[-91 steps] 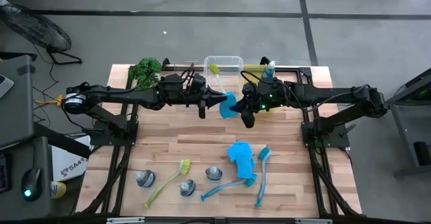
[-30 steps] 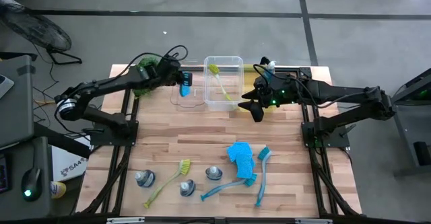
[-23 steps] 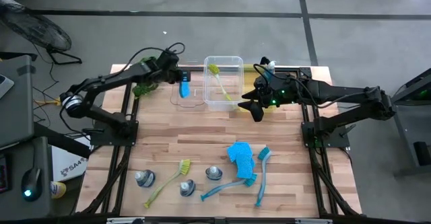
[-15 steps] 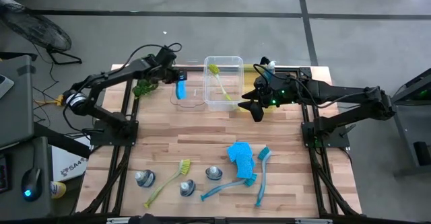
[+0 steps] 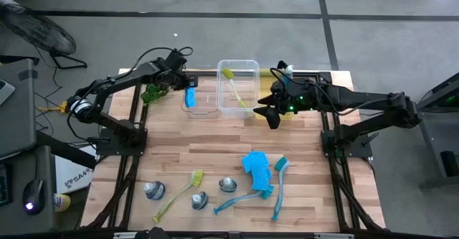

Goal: Pick & Place Kitchen Sink Supplies
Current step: Put the sponge into the white bin, then put the sponge into the transparent bin

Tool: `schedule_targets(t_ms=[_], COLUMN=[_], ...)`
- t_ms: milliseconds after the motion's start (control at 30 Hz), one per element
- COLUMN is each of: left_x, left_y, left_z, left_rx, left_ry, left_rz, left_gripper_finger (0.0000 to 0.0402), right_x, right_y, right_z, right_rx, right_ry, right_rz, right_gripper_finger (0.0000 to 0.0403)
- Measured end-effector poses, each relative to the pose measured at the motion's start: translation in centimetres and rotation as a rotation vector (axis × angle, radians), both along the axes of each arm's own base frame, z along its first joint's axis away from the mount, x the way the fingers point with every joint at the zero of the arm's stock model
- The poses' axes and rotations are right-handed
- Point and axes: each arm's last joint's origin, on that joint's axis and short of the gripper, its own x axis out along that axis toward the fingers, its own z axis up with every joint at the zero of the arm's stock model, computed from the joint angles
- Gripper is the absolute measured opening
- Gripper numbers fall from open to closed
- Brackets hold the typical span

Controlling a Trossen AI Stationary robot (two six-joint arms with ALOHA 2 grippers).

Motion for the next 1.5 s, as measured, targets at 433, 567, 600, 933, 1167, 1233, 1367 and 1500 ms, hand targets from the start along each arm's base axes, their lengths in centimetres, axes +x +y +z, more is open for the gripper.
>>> schedule_targets(t_ms=[433,567,600,933,1167,1233,1367,1500], left_x=[0.0,0.1,0.1,0.3,0.3,0.3,0.3,0.4], left_y=[-0.1,0.0,0.0,0.3,0.3,0.3,0.3,0.4], left_z=[0.0,-0.3,-0.5,-1.1,-1.1,-1.1,-1.0,-0.9], left_rx=[-0.006,-0.019,-0.025,-0.040,-0.034,-0.031,-0.015,-0.004], left_ry=[-0.002,0.010,0.015,0.031,0.037,0.039,0.042,0.033], left_rz=[-0.014,-0.014,-0.014,-0.016,-0.012,-0.010,-0.025,-0.028], left_gripper_finger=[0.0015,0.0015,0.0015,0.0084,0.0109,0.0110,0.0111,0.0111], right_x=[0.0,0.0,0.0,0.0,0.0,0.0,-0.1,-0.1], right_y=[0.0,0.0,0.0,0.0,0.0,0.0,0.0,0.1], right_z=[0.0,0.0,0.0,0.0,-0.1,-0.1,-0.2,-0.2], right_rx=[0.002,0.002,0.002,0.002,0.008,0.008,0.018,0.032], right_ry=[0.000,0.000,0.000,0.000,0.005,0.010,0.015,0.022], right_rz=[-0.001,-0.001,-0.001,-0.001,0.000,-0.001,-0.004,-0.001], right_gripper_finger=[0.0222,0.0222,0.0222,0.0222,0.0222,0.0222,0.0222,0.0222])
